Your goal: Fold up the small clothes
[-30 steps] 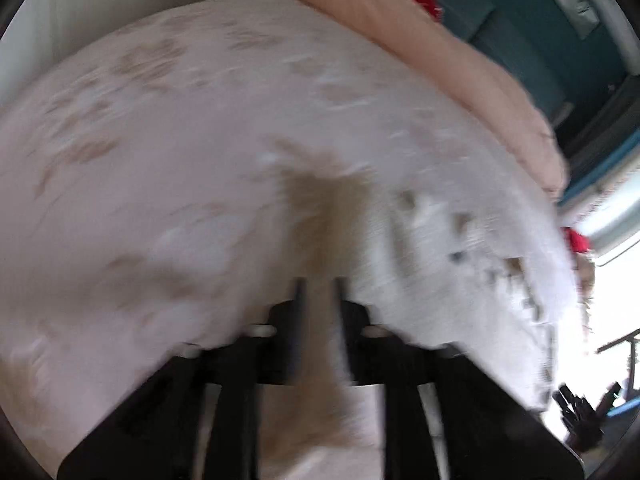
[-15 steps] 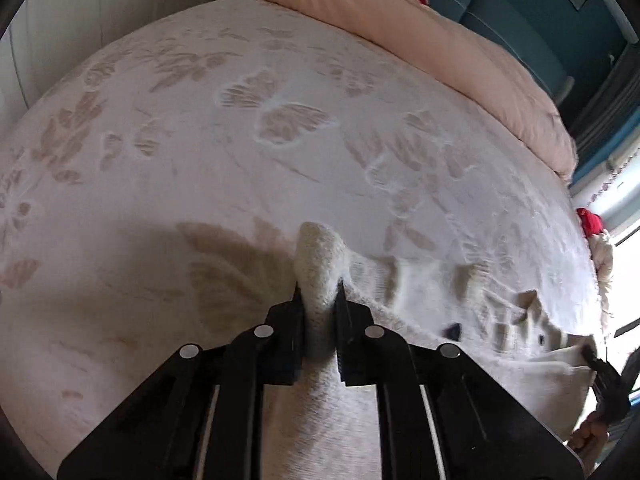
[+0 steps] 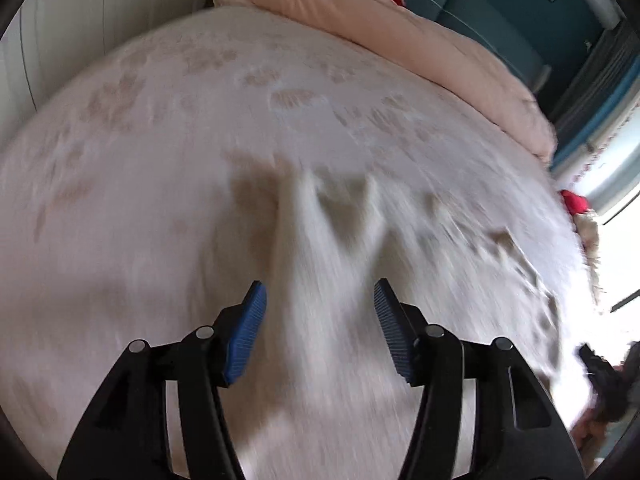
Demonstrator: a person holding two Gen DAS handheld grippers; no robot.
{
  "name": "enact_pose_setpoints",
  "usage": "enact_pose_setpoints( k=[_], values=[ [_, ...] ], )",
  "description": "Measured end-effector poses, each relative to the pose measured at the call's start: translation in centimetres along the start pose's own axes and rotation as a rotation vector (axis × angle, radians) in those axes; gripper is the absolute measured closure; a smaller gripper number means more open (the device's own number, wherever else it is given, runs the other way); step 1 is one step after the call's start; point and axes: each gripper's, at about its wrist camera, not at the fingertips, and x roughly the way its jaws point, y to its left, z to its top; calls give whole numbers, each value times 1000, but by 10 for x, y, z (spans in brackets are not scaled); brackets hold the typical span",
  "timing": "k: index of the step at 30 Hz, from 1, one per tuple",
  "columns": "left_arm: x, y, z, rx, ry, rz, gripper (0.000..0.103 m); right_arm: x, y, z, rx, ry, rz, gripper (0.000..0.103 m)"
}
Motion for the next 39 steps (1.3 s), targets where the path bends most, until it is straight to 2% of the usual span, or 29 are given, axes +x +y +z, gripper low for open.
enact_pose_setpoints(
  k=[3, 4, 6, 8, 9, 10, 11, 12, 15, 16, 17, 18, 19, 20, 21, 22, 24, 26, 27, 28, 29, 30, 32, 34, 35, 36, 38, 39],
  values=[
    [5, 2, -37, -56, 46, 18, 48, 16, 6, -14, 50, 50, 57, 57],
    [6, 5, -45, -85, 40, 45, 47, 26, 10, -13, 73, 64, 72, 50],
    [8, 10, -51, -138, 18, 32, 48, 41, 12, -9, 106, 73, 75, 44],
    [10, 11, -50, -153, -7, 66, 64, 60, 18, -1, 123, 81, 79, 46],
    [12, 12, -48, -159, -4, 79, 76, 67, 19, 2, 136, 88, 85, 72],
    [14, 16, -46, -167, 3, 90, 80, 74, 20, 4, 147, 99, 94, 100],
    [13, 19, -44, -173, 9, 83, 81, 74, 22, 9, 151, 96, 87, 102],
    [11, 22, -44, -170, 13, 82, 82, 58, 26, 12, 138, 31, 91, 102],
    [11, 22, -43, -98, 26, 102, 81, 22, 28, 7, 108, -62, 75, 102],
    [14, 21, -45, -77, 33, 104, 81, 19, 21, 1, 111, -63, 60, 102],
    [18, 21, -46, -66, 33, 110, 79, 26, 10, -7, 120, -16, 32, 102],
    [18, 20, -46, -63, 31, 117, 78, 37, -1, -15, 141, 49, -1, 100],
    [18, 18, -45, -65, 28, 123, 76, 41, -9, -20, 175, 81, 4, 93],
    [18, 17, -45, -66, 27, 128, 76, 39, -12, -22, 196, 72, 26, 93],
    [18, 16, -44, -68, 27, 133, 75, 35, -11, -22, 207, 48, 54, 87],
    [18, 15, -44, -70, 26, 137, 75, 32, -7, -19, 207, 25, 73, 61],
    [19, 15, -45, -65, 24, 141, 75, 36, 1, -12, 201, 8, 86, 34],
    [20, 14, -46, -53, 24, 148, 75, 53, 11, -1, 180, 37, 72, 34],
    [20, 14, -46, -49, 25, 152, 75, 64, 14, 4, 180, 60, 61, 38],
    [20, 13, -45, -41, 28, 157, 75, 78, 16, 9, 183, 86, 63, 70],
    [21, 13, -45, -37, 30, 159, 75, 89, 20, 11, 184, 115, 76, 98],
    [21, 13, -45, -33, 32, 159, 75, 92, 23, 13, 182, 125, 67, 95],
    [21, 14, -44, -22, 40, 149, 75, 67, 31, 15, 139, 34, 80, 96],
    [21, 16, -44, -8, 46, 137, 74, 32, 35, 5, 84, -39, 56, 96],
    [23, 16, -44, 6, 46, 138, 74, 27, 31, 0, 79, -47, 39, 96],
    [24, 16, -45, 15, 44, 141, 74, 28, 25, -7, 80, -36, 22, 96],
    [28, 10, -47, 48, 36, 171, 72, 58, 2, -24, 102, 75, -33, 95],
    [29, 7, -47, 61, 34, 187, 71, 71, -8, -31, 111, 111, -29, 97]
  ],
)
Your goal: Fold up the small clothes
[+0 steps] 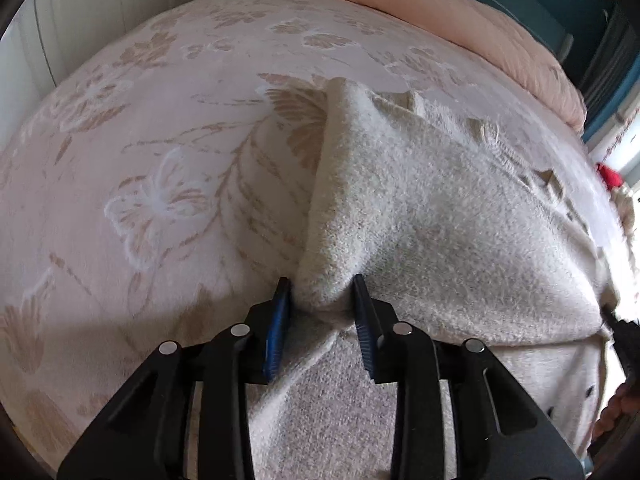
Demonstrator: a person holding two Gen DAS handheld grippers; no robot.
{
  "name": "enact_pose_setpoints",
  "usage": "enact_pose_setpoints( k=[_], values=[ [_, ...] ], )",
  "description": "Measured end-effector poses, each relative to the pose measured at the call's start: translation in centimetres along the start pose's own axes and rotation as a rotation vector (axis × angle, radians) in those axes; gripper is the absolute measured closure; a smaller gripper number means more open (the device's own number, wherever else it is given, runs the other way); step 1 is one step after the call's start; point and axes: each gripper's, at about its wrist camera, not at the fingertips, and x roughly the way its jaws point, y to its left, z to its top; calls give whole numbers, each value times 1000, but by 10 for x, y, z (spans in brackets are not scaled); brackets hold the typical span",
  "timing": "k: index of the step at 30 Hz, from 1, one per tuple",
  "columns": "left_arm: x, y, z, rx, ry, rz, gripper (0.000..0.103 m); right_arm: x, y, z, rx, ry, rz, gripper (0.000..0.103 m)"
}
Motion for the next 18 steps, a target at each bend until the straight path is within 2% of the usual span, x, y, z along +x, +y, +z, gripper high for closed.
enact_pose_setpoints(
  k=[2, 3, 5, 7, 8, 9, 10, 13, 16, 18],
  values=[
    [-1, -5, 1, 16, 0, 21, 71, -12, -5, 1, 36, -25, 51, 89],
    [-5, -4, 1, 12, 6, 20, 68, -22, -4, 2, 55, -26, 53, 78],
    [-16, -1, -2, -5, 15, 2, 61, -54, 2, 1, 26, -52, 46, 74],
    [-38, 6, -14, -16, 10, -27, 52, -96, 4, -13, -50, -58, 27, 50],
    [-48, 9, -21, -7, 6, -37, 51, -112, 2, -24, -74, -56, 13, 44],
    [-63, 12, -34, 12, 3, -41, 43, -129, -2, -35, -95, -50, 1, 39],
    [-73, 15, -46, 21, 2, -42, 36, -142, -4, -47, -116, -33, -12, 38],
    [-98, 28, -92, 29, 51, -63, 28, -169, -20, -101, -180, 61, -81, 38],
    [-108, 41, -141, 6, 134, -79, 28, -178, -31, -156, -218, 163, -123, 38],
    [-108, 44, -164, -9, 176, -86, 28, -175, -36, -184, -223, 219, -116, 38]
  ],
)
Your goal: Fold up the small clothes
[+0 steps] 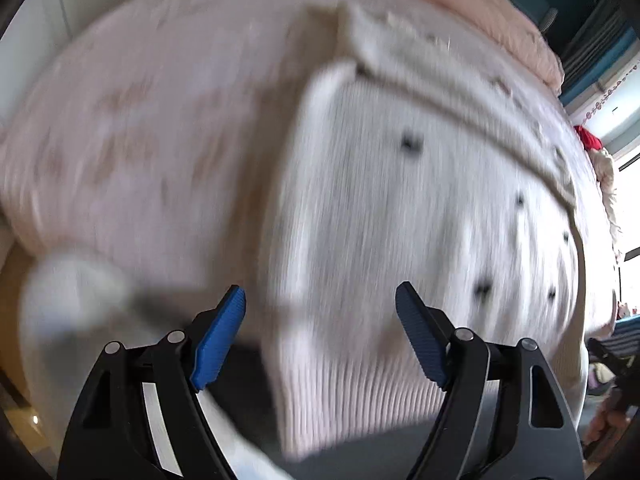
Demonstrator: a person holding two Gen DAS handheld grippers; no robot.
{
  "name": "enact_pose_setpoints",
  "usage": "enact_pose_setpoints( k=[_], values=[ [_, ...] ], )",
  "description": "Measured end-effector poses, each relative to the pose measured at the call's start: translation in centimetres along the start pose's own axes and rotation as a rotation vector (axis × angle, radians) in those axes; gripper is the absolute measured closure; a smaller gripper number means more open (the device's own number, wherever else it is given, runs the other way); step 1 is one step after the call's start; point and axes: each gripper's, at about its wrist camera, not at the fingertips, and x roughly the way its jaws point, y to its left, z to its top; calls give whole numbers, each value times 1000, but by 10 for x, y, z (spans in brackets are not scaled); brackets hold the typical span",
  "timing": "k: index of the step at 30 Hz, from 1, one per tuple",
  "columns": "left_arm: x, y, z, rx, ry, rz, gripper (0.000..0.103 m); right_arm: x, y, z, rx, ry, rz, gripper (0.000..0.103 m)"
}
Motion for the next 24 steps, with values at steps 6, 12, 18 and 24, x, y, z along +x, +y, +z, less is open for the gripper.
enact_pose_setpoints(
  k=[6, 12, 18, 24],
  values=[
    [21, -4, -24, -34, 72, -29, 27, 15, 25, -21, -29, -17, -11, 30],
    [35, -9, -24, -53, 96, -40, 28, 30, 35, -14, -81, 51, -9, 49],
    [21, 6, -30, -138, 125, -211, 91, 21, 29, -16, -46, 25, 86, 97],
    [-46, -5, -32, -43, 26, -259, 95, -43, 18, -12, -33, -95, 161, 98]
  ],
)
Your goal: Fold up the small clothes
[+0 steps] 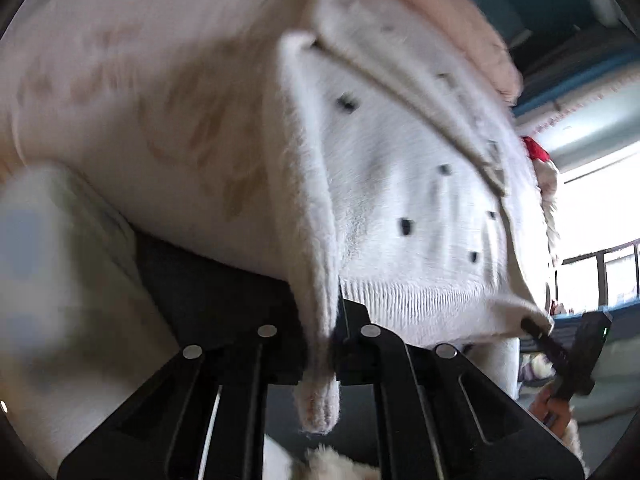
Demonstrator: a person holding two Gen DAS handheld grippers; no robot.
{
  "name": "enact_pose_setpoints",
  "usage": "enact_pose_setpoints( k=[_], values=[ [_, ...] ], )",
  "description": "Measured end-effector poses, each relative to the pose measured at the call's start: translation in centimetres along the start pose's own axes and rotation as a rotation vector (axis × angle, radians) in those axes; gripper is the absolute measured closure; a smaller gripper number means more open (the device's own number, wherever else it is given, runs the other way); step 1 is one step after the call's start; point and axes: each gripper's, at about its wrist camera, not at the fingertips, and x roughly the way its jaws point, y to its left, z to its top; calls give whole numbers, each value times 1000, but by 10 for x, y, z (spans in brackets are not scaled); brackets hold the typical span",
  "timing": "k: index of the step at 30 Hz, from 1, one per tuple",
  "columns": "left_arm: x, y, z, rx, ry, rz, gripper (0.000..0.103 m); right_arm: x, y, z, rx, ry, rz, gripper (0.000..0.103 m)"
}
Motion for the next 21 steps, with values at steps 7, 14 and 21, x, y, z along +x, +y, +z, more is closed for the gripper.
enact_pose_setpoints(
  k=[7, 14, 21],
  values=[
    [-61, -14, -25, 121, 67, 9, 97, -51, 19, -25, -140, 69, -53, 98],
    [-78, -9, -83, 137, 224, 33, 97, -72, 23, -92, -106, 209, -5, 98],
    [-125, -40, -2, 175, -7, -28, 97, -110, 38, -9, -118, -24, 62, 99]
  ],
)
